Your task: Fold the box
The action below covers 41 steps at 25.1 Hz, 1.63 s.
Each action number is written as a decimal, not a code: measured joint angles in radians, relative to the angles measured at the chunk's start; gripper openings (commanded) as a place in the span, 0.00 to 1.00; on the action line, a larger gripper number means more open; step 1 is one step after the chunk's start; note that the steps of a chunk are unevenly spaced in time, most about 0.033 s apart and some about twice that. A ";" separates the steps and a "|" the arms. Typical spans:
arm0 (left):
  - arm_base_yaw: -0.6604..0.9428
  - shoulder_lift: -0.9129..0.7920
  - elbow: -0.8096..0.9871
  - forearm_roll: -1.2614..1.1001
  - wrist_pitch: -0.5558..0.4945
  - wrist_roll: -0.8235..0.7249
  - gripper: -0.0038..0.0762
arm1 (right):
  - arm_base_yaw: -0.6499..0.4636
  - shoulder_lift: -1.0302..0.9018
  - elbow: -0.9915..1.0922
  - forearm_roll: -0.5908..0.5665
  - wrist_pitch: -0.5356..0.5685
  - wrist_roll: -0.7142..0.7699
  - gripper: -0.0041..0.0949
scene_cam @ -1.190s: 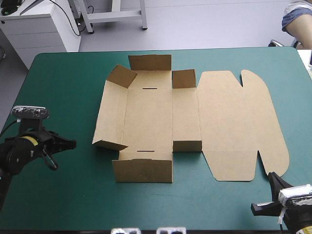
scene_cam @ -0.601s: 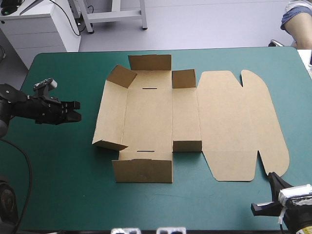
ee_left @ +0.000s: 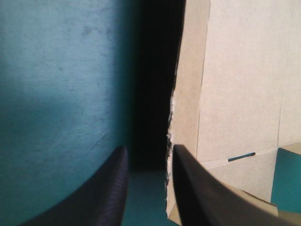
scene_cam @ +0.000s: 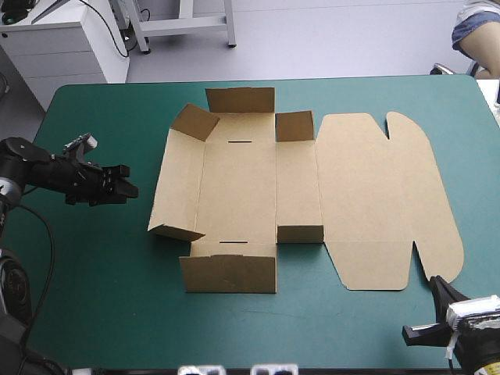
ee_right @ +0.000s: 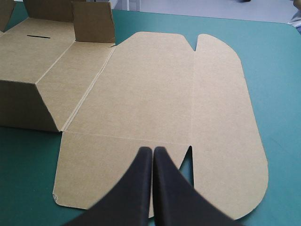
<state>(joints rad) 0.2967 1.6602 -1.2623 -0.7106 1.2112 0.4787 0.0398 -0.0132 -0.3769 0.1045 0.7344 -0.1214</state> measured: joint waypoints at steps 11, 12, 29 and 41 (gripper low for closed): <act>-0.110 0.072 -0.001 0.037 -0.031 -0.019 0.71 | 0.000 0.000 0.000 0.000 0.000 0.000 0.04; -0.118 0.084 -0.001 0.037 -0.031 -0.019 0.71 | 0.000 0.000 0.000 0.000 0.000 0.000 0.04; -0.252 0.185 -0.003 -0.096 -0.068 -0.016 0.04 | 0.000 0.000 0.000 0.000 0.000 0.000 0.04; -0.254 0.185 -0.017 -0.167 -0.017 -0.057 0.04 | 0.000 0.000 0.000 0.000 0.000 0.000 0.04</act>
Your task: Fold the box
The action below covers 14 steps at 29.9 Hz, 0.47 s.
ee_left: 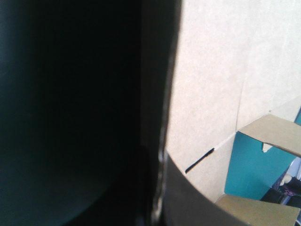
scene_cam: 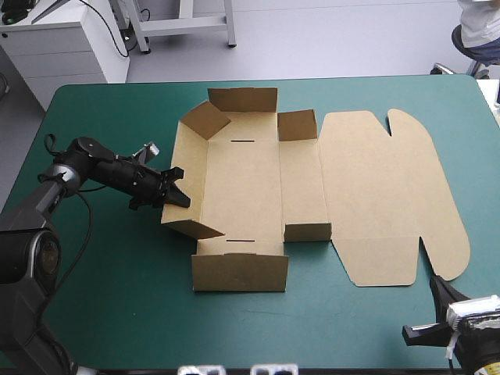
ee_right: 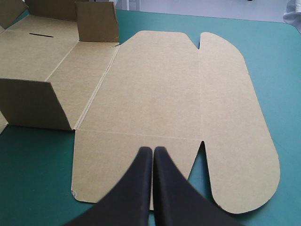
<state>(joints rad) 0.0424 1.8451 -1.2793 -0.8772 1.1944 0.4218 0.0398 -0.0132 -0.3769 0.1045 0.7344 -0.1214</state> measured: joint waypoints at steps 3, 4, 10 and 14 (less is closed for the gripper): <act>-0.002 -0.005 -0.039 -0.010 0.004 0.019 0.04 | 0.000 0.000 0.000 0.000 0.000 0.000 0.04; -0.002 -0.007 -0.057 -0.004 0.004 0.020 0.04 | 0.000 0.000 0.000 0.000 0.000 0.000 0.04; -0.013 -0.038 -0.205 0.151 0.018 0.022 0.04 | 0.000 0.000 0.000 0.000 0.000 0.000 0.04; -0.055 -0.044 -0.339 0.259 0.030 0.039 0.04 | 0.000 0.000 0.000 0.000 0.000 0.000 0.04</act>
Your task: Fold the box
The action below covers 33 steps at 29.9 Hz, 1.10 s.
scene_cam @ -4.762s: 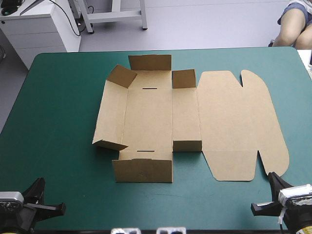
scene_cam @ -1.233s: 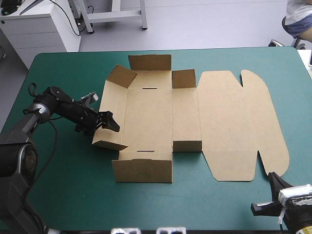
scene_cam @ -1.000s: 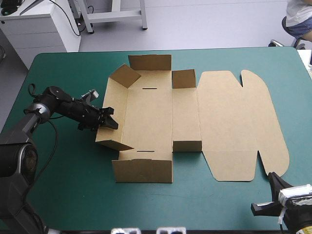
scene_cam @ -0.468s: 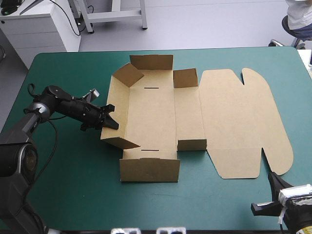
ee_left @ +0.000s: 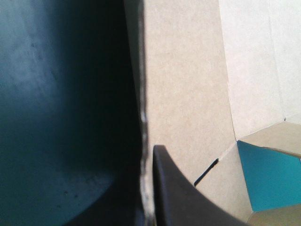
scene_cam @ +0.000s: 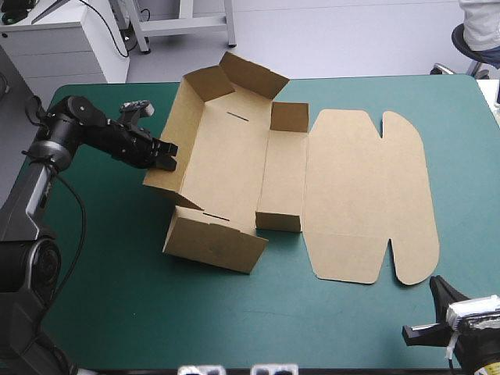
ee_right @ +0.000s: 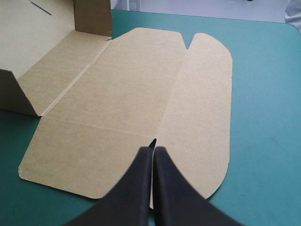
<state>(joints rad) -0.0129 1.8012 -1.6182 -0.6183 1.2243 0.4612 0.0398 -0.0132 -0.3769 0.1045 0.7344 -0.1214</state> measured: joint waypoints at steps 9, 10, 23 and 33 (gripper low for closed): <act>-0.279 -0.004 -0.205 0.409 0.001 0.182 0.04 | 0.000 0.000 0.000 0.000 0.000 0.000 0.04; -0.313 -0.005 -0.209 0.467 0.002 0.206 0.04 | 0.000 0.000 0.000 0.000 0.000 0.000 0.04; -0.478 0.005 -0.212 0.930 -0.048 0.337 0.04 | 0.000 0.000 0.000 0.000 0.000 0.000 0.04; -0.543 0.007 -0.215 0.939 -0.142 0.628 0.04 | 0.000 0.000 0.000 0.001 0.000 0.000 0.04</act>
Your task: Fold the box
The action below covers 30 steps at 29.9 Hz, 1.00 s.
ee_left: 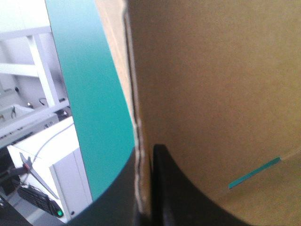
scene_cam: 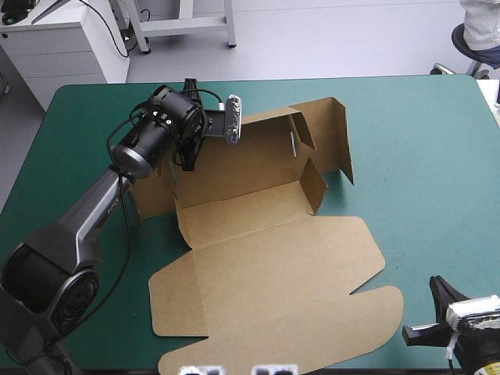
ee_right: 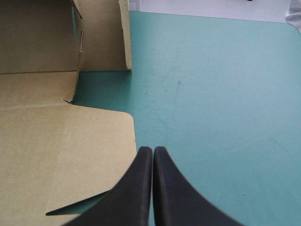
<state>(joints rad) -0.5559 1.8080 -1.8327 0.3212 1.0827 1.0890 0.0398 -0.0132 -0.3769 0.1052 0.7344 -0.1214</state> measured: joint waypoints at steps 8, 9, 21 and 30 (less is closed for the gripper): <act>-0.108 -0.001 0.000 0.060 -0.045 -0.039 0.04 | 0.000 0.000 0.000 0.000 0.000 0.002 0.04; -0.123 -0.001 0.000 0.069 -0.041 -0.068 0.04 | 0.000 0.000 0.000 0.000 0.000 0.003 0.04; -0.293 -0.006 0.110 0.451 -0.089 -0.446 0.04 | 0.000 0.000 0.000 0.000 0.000 0.003 0.04; -0.333 -0.094 0.301 0.582 -0.210 -0.647 0.04 | 0.000 0.000 0.000 0.000 0.000 0.003 0.04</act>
<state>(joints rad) -0.8890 1.7142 -1.5318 0.9029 0.8728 0.4422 0.0398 -0.0132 -0.3769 0.1052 0.7344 -0.1179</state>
